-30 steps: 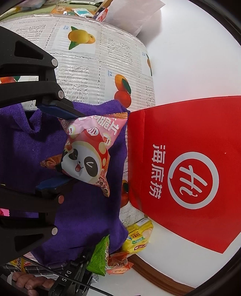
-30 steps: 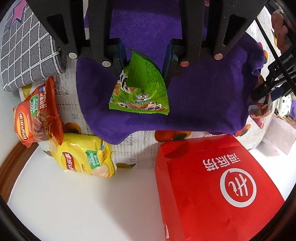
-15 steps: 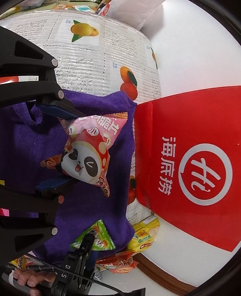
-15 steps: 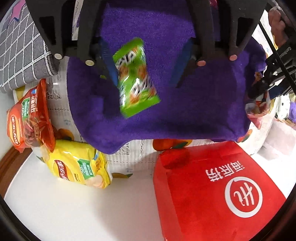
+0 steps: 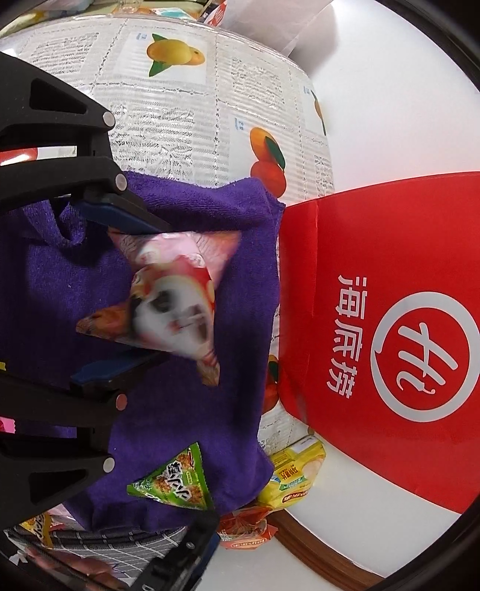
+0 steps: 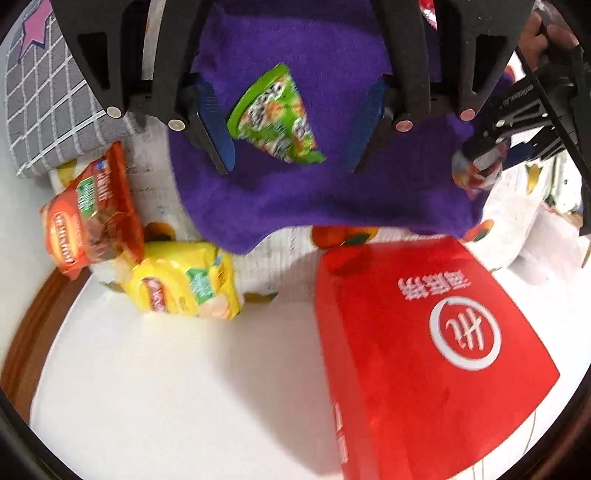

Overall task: Organize snacks
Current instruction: 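Open the left tool over the towel while the right tool releases the green packet, then grasp the yellow crispy snack bag with the right tool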

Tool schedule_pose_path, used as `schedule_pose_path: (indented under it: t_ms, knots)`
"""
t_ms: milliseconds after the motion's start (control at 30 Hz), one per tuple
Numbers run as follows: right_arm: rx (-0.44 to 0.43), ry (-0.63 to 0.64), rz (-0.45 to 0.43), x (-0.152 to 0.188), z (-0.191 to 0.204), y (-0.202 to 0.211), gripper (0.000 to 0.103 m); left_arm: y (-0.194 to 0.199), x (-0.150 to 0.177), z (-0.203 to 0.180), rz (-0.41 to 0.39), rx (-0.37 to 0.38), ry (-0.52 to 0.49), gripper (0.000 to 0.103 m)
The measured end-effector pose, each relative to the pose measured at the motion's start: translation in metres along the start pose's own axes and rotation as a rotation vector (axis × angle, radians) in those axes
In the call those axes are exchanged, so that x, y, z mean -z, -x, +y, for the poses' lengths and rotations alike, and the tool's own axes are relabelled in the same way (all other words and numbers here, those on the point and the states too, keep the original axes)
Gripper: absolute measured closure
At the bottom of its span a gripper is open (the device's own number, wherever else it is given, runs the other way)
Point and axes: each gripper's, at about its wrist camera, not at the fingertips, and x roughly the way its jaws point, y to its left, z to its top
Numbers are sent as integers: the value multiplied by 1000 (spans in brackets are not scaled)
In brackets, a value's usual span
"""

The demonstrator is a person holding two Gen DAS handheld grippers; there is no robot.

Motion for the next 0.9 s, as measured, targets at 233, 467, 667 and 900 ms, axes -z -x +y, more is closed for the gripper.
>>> schedule_pose_path:
  t_ms: [233, 467, 667, 900]
  knots:
    - [-61, -43, -23, -4, -5, 9, 41, 12, -1, -2, -13, 18, -19, 32]
    - [-60, -15, -98, 21, 4, 54, 41, 32, -1, -6, -46, 24, -48, 28]
    - [-13, -49, -57, 69, -15, 78, 40, 54, 2, -23, -70, 9, -108, 27]
    - [54, -72, 8, 134, -35, 103, 40, 112, 24, -33, -165, 51, -135, 23]
